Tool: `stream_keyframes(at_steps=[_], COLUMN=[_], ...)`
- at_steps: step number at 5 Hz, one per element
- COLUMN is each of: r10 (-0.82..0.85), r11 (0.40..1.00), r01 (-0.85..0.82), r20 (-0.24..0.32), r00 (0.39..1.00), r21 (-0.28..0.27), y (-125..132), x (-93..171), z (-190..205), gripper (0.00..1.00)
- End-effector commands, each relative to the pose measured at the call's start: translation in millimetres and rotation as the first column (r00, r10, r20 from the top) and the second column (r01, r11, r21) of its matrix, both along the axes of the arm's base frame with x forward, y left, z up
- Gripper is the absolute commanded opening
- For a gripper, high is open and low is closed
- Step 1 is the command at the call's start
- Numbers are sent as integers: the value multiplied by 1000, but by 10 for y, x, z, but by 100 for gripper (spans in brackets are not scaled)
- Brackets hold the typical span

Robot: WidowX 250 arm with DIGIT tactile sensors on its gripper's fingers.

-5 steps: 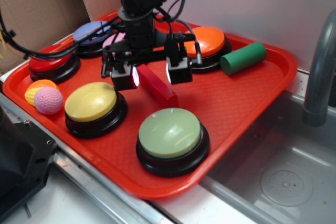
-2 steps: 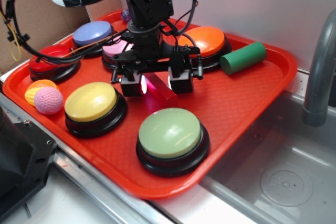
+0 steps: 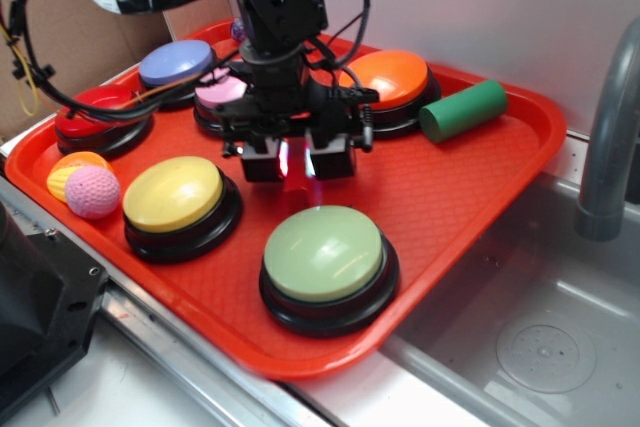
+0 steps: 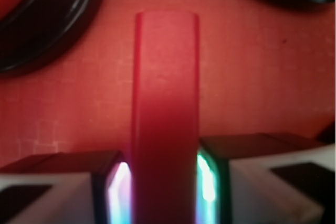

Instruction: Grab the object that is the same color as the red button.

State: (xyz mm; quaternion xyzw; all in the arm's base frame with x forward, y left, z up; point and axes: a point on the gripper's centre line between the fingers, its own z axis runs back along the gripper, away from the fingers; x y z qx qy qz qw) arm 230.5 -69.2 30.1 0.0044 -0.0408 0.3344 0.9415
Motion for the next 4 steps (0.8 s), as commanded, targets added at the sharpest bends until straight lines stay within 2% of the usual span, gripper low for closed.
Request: stream_keyframes(at_steps=[1,2,3,4], r10=[-361,-514,-608,-628], r11=[932,856,794,777], r01=[362,516,607,626], r20=[36,40,36,24], r00=[932,857,793,778], r21=[-29,-41,46,65], y=[96,186,336,460], x=[304,303,267,261], z=[1051,1446,1688,1740], gripper=[0,0,0,0])
